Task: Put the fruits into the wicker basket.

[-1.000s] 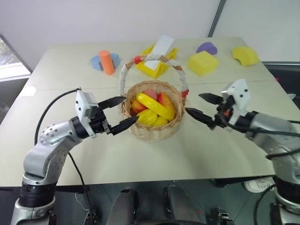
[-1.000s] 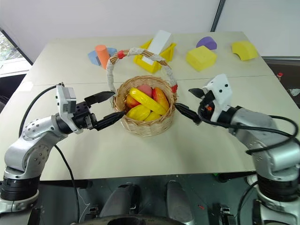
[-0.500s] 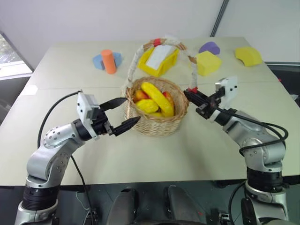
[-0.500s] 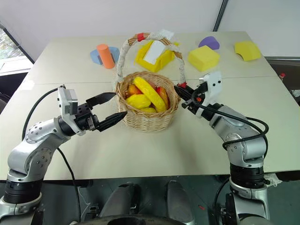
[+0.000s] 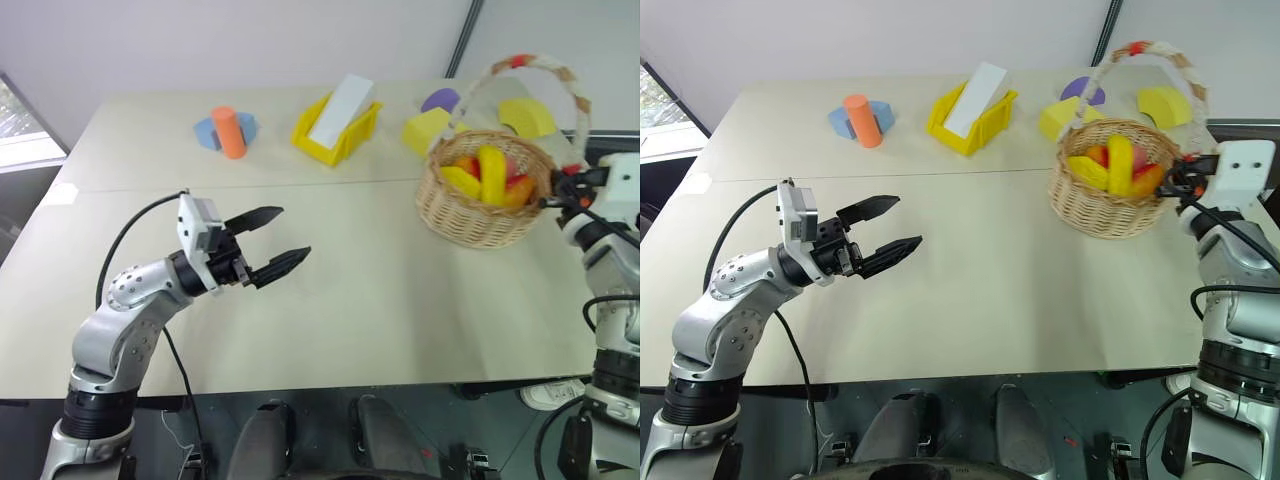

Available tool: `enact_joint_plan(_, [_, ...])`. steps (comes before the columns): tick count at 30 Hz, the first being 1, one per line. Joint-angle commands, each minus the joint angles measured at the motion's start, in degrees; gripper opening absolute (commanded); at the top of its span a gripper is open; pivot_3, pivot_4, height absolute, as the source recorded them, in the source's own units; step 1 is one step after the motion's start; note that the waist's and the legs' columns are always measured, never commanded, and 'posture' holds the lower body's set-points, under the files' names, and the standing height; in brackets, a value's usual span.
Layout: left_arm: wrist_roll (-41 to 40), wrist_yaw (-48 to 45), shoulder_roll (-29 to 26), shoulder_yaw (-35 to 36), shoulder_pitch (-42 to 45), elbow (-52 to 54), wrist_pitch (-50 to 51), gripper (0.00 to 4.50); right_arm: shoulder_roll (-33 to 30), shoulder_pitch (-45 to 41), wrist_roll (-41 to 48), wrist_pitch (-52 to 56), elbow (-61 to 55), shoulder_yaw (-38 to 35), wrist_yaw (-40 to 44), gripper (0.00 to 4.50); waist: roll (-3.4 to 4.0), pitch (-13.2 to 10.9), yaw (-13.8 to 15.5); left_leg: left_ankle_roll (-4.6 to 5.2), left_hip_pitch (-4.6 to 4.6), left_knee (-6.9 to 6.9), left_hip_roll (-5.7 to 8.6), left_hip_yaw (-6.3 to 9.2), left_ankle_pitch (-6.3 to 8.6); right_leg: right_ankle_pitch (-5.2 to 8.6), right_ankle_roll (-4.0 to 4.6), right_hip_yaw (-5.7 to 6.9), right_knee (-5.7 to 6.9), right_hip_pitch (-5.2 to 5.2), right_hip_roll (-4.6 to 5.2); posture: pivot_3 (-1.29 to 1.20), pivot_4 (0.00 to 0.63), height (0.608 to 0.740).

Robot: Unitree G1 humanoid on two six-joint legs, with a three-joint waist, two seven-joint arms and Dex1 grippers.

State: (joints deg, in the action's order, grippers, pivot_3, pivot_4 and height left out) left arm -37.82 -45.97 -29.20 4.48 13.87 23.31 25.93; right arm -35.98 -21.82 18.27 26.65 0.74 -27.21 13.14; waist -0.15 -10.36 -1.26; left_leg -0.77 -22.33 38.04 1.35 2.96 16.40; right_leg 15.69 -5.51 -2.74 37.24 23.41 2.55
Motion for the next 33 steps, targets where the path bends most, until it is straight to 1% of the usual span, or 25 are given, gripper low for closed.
enact_joint_plan(1, [0.1,-0.3,0.0,0.0,0.2,0.4,-1.1,4.5,-0.1,-2.2,-0.1,-3.5,3.0,-2.8,-1.8,0.07,0.03,0.0,0.0,0.0,0.01,0.0,-0.01,-0.02,0.0,0.0,0.0,-0.02,0.01,0.0,-0.02,0.0,0.15,0.74])
enact_joint_plan(3, [0.2,-0.3,-0.1,0.3,0.0,0.4,-1.3,4.5,0.3,-1.9,0.8,-4.0,3.2,-3.5,-1.6,0.98,0.03,0.0,0.2,0.0,0.01,0.0,-0.03,-0.01,0.0,0.0,0.0,-0.03,0.03,0.0,-0.03,0.0,0.15,0.74])
enact_joint_plan(5, [0.3,-0.2,-0.1,0.4,-0.3,0.5,-1.5,4.5,0.2,-1.3,0.8,-4.3,2.5,-3.7,-1.5,1.73,0.03,0.0,0.3,0.0,0.0,0.0,-0.01,-0.01,0.0,0.0,0.0,-0.04,0.01,-0.02,-0.01,0.0,0.15,0.74])
enact_joint_plan(8, [0.4,-0.2,-0.3,0.8,-0.9,0.3,-1.8,4.5,-0.4,1.1,0.5,-5.4,-0.4,-4.2,-0.7,3.39,0.03,0.0,0.4,0.01,-0.01,0.0,0.01,0.0,0.0,0.0,0.0,-0.05,0.0,-0.01,0.0,0.0,0.15,0.74])
enact_joint_plan(9, [0.5,0.0,-0.4,1.0,-1.1,0.1,-1.8,4.5,-0.8,2.1,0.0,-6.3,-1.3,-4.4,-0.2,3.84,0.03,0.0,0.5,0.01,-0.01,0.0,0.01,0.0,0.0,0.0,0.0,-0.05,0.0,-0.01,0.01,0.0,0.15,0.74])
enact_joint_plan(13, [1.9,0.7,-1.3,2.9,-2.2,-2.3,-2.4,4.5,-2.6,8.9,3.8,-8.2,-6.6,-7.5,7.4,3.84,0.04,0.0,0.5,0.02,-0.03,0.0,0.01,0.01,0.01,0.0,-0.01,-0.05,-0.01,-0.02,0.01,0.0,0.15,0.74])
enact_joint_plan(14, [2.9,1.1,-1.8,3.4,-2.6,-3.3,-2.5,4.5,-3.6,11.3,3.7,-8.7,-7.8,-8.1,9.3,3.84,0.05,0.0,0.6,0.02,-0.03,0.0,0.01,0.01,0.01,0.0,-0.01,-0.05,-0.01,-0.01,0.01,0.0,0.15,0.74])
enact_joint_plan(17, [5.8,3.2,-2.7,5.1,-3.4,-6.6,-4.1,4.5,-5.4,17.6,7.3,-7.8,-11.2,-9.9,16.1,3.84,0.04,0.0,0.4,0.03,-0.01,0.0,0.0,0.04,0.01,0.0,-0.01,-0.04,-0.04,-0.05,0.0,0.0,0.15,0.74])
enact_joint_plan(18, [6.7,4.0,-2.8,6.0,-4.0,-8.4,-4.5,4.5,-6.0,20.1,8.3,-7.3,-12.9,-8.9,19.1,3.84,0.04,0.0,0.3,0.03,0.03,0.0,-0.02,0.05,0.01,0.0,-0.01,-0.04,-0.04,-0.09,-0.01,0.0,0.15,0.74])
enact_joint_plan(21, [8.5,4.7,-2.9,7.3,-5.8,-11.6,-6.3,4.5,-6.5,24.7,10.1,-6.2,-17.4,-4.9,24.7,3.84,0.05,0.0,0.0,0.04,0.14,-0.01,-0.07,0.02,0.02,0.01,-0.01,-0.05,-0.04,-0.17,-0.04,0.0,0.15,0.74])
enact_joint_plan(24, [8.9,5.4,-2.4,8.2,-7.5,-12.7,-6.9,4.5,-5.8,26.7,10.7,-5.7,-21.3,-0.7,26.9,3.84,0.05,0.0,0.0,0.03,0.17,-0.01,-0.11,0.01,0.02,0.01,-0.01,-0.06,-0.03,-0.18,-0.05,0.0,0.15,0.74])
enact_joint_plan(27, [10.4,6.9,-1.9,8.8,-10.2,-12.9,-7.9,4.5,-4.0,25.5,7.5,-7.6,-20.7,6.2,27.0,3.84,0.02,0.0,0.3,0.03,0.16,-0.01,-0.11,0.04,0.02,0.01,-0.01,-0.05,-0.03,-0.19,-0.02,0.0,0.15,0.74])
enact_joint_plan(29, [11.3,7.7,-1.9,9.0,-11.6,-12.5,-8.6,4.5,-3.2,23.8,7.1,-7.4,-19.2,8.7,27.0,3.84,0.02,0.0,0.5,0.03,0.14,-0.01,-0.08,0.05,0.02,0.01,-0.01,-0.04,-0.05,-0.18,0.03,0.0,0.15,0.74])
enact_joint_plan(33, [11.9,8.4,-1.6,9.4,-13.5,-12.2,-9.3,4.5,-1.3,20.5,6.8,-8.0,-16.4,11.5,26.9,3.84,0.02,0.0,0.7,0.02,0.1,-0.01,-0.04,0.07,0.02,0.0,-0.01,-0.01,-0.08,-0.17,0.12,0.0,0.15,0.74])
